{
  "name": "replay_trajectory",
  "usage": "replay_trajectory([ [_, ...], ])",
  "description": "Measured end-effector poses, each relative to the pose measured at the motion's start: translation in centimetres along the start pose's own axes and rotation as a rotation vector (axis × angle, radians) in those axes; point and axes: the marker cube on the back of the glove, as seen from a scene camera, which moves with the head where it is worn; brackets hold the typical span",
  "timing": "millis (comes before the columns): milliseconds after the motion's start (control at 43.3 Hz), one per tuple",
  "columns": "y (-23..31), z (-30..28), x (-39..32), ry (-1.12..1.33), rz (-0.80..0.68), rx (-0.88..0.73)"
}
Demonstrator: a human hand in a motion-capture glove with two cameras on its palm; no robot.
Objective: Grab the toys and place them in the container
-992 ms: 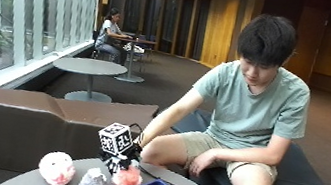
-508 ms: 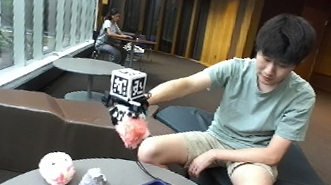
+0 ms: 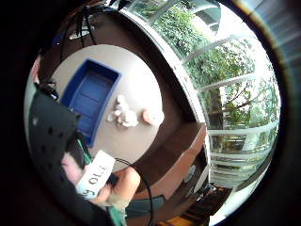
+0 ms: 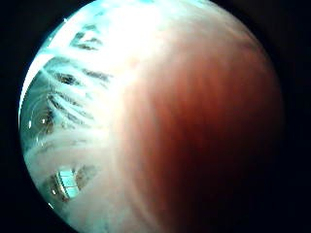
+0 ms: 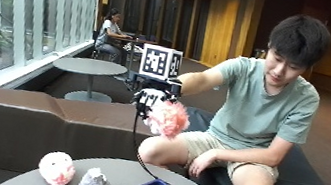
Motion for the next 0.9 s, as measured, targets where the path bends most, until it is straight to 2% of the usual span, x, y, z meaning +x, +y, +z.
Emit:
replay_trajectory([
  [323,-3.7,6.7,-3.6,0.028,0.0,-0.043],
  [485,-4.5,9.5,-4.7,0.046,0.023,-0.141],
  [600,-4.4,11.2,-5.1,0.024,0.042,-0.297],
  [739,-3.5,11.8,-5.2,0.027,0.031,-0.514],
  [900,-3.0,8.9,-4.3,0.007,0.025,-0.51],
])
